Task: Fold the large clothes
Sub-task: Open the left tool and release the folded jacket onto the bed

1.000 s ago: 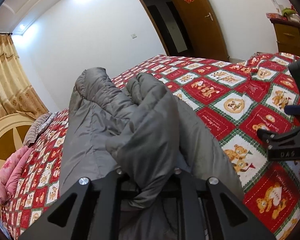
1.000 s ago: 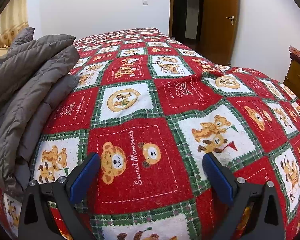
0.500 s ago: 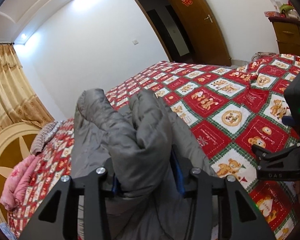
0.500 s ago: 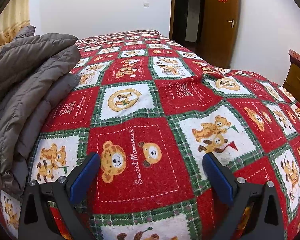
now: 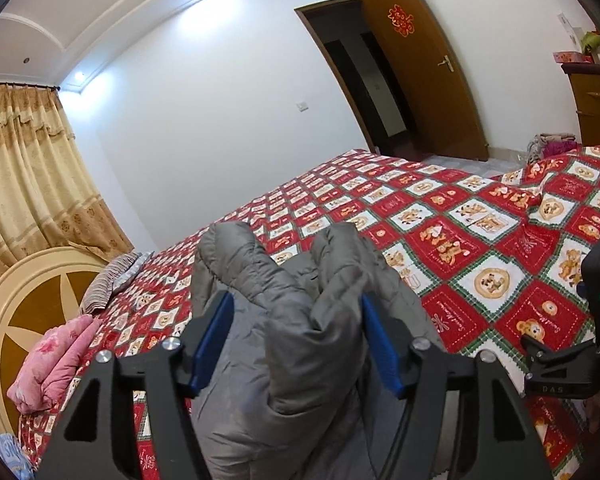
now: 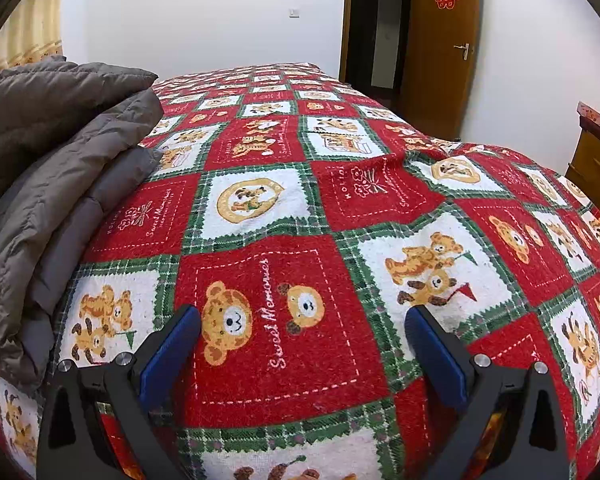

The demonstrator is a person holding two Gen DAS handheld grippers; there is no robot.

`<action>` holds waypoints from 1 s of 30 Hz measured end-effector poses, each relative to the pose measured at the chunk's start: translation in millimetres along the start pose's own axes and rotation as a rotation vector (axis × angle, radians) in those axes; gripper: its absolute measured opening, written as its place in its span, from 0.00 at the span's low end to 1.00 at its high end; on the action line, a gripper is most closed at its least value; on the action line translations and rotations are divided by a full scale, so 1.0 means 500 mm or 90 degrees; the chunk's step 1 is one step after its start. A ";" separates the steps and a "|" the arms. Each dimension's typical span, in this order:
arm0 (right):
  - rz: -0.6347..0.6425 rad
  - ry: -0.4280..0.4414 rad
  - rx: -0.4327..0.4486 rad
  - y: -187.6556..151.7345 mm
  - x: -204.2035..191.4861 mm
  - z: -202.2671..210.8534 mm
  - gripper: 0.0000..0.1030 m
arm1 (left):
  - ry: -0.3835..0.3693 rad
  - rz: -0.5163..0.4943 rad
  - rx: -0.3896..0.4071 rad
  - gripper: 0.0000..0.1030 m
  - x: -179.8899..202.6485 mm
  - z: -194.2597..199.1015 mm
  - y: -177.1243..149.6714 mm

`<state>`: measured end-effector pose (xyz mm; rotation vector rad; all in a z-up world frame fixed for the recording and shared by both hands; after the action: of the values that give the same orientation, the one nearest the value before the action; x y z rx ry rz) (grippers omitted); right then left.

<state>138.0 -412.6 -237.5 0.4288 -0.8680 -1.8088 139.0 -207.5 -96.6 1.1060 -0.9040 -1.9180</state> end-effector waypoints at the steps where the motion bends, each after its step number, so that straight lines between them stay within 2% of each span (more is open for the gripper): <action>1: 0.000 0.000 0.001 0.001 0.000 -0.001 0.98 | 0.001 0.007 0.006 0.67 -0.006 0.006 0.003; 3: 0.000 0.000 0.001 0.001 0.000 0.000 0.98 | 0.011 0.024 0.024 0.73 -0.026 0.023 0.011; 5: 0.000 0.000 0.000 -0.001 -0.001 0.002 0.98 | 0.040 0.043 0.044 0.87 -0.059 0.037 0.017; 10: 0.001 -0.002 0.004 0.001 0.000 -0.001 0.98 | 0.114 0.104 0.052 0.94 -0.158 0.029 0.012; 14: 0.002 -0.001 0.004 0.001 0.000 0.000 0.98 | 0.179 0.128 0.019 0.96 -0.229 -0.026 -0.020; 19: 0.002 -0.002 0.005 -0.002 -0.001 0.002 0.98 | 0.192 0.128 -0.053 0.96 -0.265 -0.133 -0.080; 22: 0.003 -0.003 0.006 0.000 -0.001 0.001 0.98 | 0.189 0.135 -0.081 0.96 -0.266 -0.175 -0.106; 24: 0.001 -0.002 0.005 0.001 0.000 0.001 0.98 | 0.170 0.145 -0.097 0.96 -0.262 -0.196 -0.116; 29: -0.021 0.019 -0.027 0.016 0.005 -0.005 0.98 | 0.094 0.161 -0.105 0.96 -0.218 -0.232 -0.115; 30: -0.037 0.029 -0.028 0.024 0.008 -0.004 0.98 | 0.060 0.151 -0.095 0.96 -0.194 -0.233 -0.110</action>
<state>145.5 -419.5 -229.7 0.4695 -0.7897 -1.8602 265.4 -123.0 -150.2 0.9470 -0.7888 -1.6958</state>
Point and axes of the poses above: each gripper's, at about its wrist camera, not at the fingertips, and z roughly against the way its jaws point, x to its right, y to its top, the point moved 5 cm from there along -z, roughly the way its jaws point, and after that the axes turned 5 degrees about -y, right-handed, at the moved point
